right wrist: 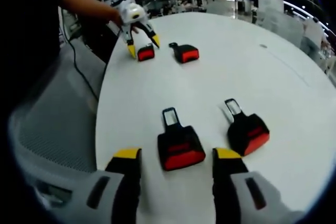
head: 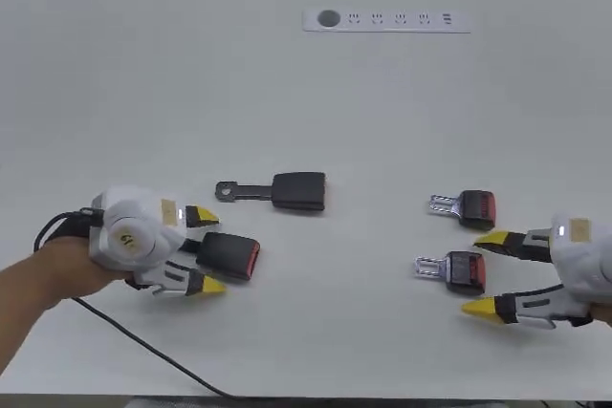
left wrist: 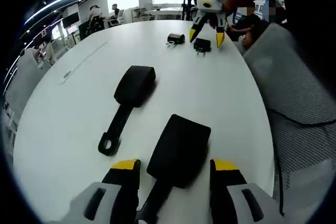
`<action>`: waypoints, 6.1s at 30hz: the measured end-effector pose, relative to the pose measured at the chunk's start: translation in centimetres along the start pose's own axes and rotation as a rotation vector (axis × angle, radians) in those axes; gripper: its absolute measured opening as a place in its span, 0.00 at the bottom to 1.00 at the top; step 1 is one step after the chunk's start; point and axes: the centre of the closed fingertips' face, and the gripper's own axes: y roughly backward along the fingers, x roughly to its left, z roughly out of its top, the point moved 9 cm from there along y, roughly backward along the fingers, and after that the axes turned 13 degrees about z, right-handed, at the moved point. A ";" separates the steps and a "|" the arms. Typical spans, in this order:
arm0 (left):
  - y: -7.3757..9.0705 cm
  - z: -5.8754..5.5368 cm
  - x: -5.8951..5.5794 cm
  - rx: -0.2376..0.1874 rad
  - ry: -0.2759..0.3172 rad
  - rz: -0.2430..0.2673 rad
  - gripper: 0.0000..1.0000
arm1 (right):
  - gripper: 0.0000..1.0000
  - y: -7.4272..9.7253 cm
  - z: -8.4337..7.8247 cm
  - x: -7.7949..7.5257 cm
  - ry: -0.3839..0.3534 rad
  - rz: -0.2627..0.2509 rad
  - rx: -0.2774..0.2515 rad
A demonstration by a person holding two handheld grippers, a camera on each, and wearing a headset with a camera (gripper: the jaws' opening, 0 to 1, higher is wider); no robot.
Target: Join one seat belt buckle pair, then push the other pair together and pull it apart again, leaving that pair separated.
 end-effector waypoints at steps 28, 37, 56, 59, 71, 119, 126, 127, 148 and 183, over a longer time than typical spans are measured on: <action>0.1 1.0 -1.2 0.024 0.004 0.037 0.36 | 0.35 -0.4 1.6 -0.7 0.075 0.066 0.149; -0.2 1.2 -1.3 0.053 0.026 0.037 0.36 | 0.35 -0.3 1.4 -0.4 0.070 0.053 0.165; -0.3 1.1 -1.3 0.053 0.031 0.023 0.36 | 0.35 -1.5 2.6 0.3 0.078 0.054 0.147; -0.3 1.2 -1.3 0.056 0.032 0.024 0.36 | 0.35 -2.2 2.9 0.3 0.082 0.059 0.126; -0.2 1.3 -1.3 0.067 0.038 0.029 0.36 | 0.35 -5.1 5.1 0.6 0.101 0.065 0.074; -0.5 1.8 -1.3 0.117 0.024 0.034 0.36 | 0.35 -13.9 12.9 1.5 0.153 0.112 -0.014; -0.6 1.9 -1.3 0.126 0.002 0.027 0.36 | 0.35 -14.8 13.8 1.6 0.157 0.112 -0.013; -0.6 1.9 -1.3 0.124 0.002 0.026 0.36 | 0.35 -15.0 13.9 1.7 0.159 0.112 -0.012; -0.7 2.3 -1.4 0.153 -0.059 0.017 0.35 | 0.34 -15.7 14.7 2.0 0.149 0.105 0.010; -0.8 2.3 -1.3 0.164 -0.139 -0.033 0.33 | 0.34 -16.8 16.1 1.6 0.126 0.118 0.046</action>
